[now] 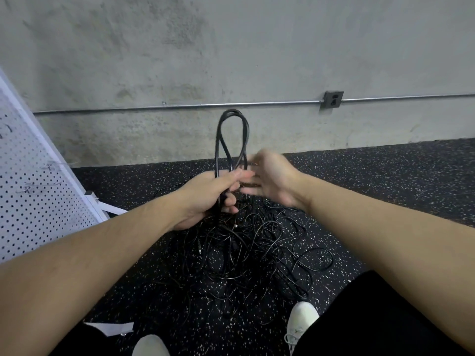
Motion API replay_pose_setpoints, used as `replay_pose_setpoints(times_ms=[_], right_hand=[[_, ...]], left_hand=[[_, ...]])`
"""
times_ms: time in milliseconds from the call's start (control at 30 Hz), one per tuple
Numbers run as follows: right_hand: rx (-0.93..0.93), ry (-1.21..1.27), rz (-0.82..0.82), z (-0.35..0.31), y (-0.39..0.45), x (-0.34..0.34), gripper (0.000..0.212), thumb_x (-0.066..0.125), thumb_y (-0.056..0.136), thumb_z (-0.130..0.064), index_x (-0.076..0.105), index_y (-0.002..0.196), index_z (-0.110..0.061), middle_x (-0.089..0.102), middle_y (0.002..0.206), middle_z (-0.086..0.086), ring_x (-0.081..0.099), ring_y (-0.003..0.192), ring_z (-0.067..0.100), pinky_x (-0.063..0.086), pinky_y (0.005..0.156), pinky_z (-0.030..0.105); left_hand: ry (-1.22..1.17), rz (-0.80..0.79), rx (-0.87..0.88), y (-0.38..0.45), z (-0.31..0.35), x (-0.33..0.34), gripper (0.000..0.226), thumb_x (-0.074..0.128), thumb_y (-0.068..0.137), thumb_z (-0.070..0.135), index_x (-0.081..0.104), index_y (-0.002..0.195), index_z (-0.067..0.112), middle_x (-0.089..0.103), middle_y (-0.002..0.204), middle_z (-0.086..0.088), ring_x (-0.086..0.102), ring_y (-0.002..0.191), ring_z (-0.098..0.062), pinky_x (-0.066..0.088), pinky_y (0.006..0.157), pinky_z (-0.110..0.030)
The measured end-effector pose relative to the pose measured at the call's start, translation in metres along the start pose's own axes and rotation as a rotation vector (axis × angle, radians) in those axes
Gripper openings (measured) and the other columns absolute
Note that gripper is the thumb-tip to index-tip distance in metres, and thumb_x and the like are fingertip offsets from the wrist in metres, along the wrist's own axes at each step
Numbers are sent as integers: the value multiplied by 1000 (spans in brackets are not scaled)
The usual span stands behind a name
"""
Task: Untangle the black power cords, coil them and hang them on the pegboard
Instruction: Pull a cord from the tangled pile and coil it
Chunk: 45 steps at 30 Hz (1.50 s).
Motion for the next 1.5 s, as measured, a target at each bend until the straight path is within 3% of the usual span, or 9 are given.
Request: replay_pose_setpoints(times_ms=[267,433,633,933,1000,1100,1233,1400,1500], right_hand=[[145,-648,-529,49,-23,55,34,50,95,-20,58,121,-40,62,138,-15,51,133,4,26,121,47],[-9,-843,-509,35,-28,68,31,57,101,-42,50,77,-24,54,67,-12,52,64,11,48,83,35],[-156,-1198,-353,13,-20,48,50,60,94,-60,49,67,-19,44,60,-5,39,50,11,39,62,28],[-193,-558,-173,-22,-20,-4,30,70,92,-44,59,75,-22,47,60,-10,36,53,8,30,53,21],[-179,-492,-244,-22,-21,2,22,65,97,-36,67,80,-21,50,63,-9,38,53,7,32,50,20],[-169,-488,-264,-23,-26,3,20,65,98,-32,72,83,-21,51,61,-6,41,51,7,35,47,18],[-236,-686,81,-42,-26,-22,48,83,77,-52,47,61,-23,39,50,-6,32,43,10,26,44,22],[-180,-407,-50,-36,-26,-11,32,71,92,-40,52,71,-25,43,60,-9,37,52,6,33,55,22],[-251,-326,-18,-47,-29,-12,27,67,96,-33,56,74,-22,54,63,-10,48,56,4,39,63,19]], left_hand=[[-250,214,74,7,10,-37,28,51,106,34,74,121,25,40,81,7,39,51,-5,43,49,-22],[-244,280,76,5,11,-42,27,53,106,22,71,118,39,52,93,9,36,51,-5,38,46,-20],[-80,404,60,6,6,-72,74,41,95,-2,54,136,58,58,119,8,40,48,-4,38,43,-21],[162,360,-89,-1,-15,-75,40,40,104,26,70,126,42,55,125,-29,47,56,-12,39,48,-24],[288,284,-90,-2,-14,-61,47,38,101,67,70,126,43,57,127,-21,45,112,-20,41,54,-26],[379,195,-16,-5,-5,-45,73,45,78,89,70,125,38,53,75,7,39,61,-10,45,61,-29],[511,77,19,-4,-4,-29,46,78,75,65,74,113,39,68,68,23,58,58,4,44,58,-13],[661,52,-25,2,-14,-24,33,45,104,29,76,103,40,50,48,19,45,46,0,36,56,-26],[635,-13,13,3,-16,-17,35,42,96,38,76,102,46,74,89,4,67,83,-20,49,79,-32]])
Point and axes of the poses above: each hand's wrist, its own y-axis towards the middle knuckle, its own x-axis out of the palm, z = x × y, the point moved 10 cm from there along y, towards the middle knuckle
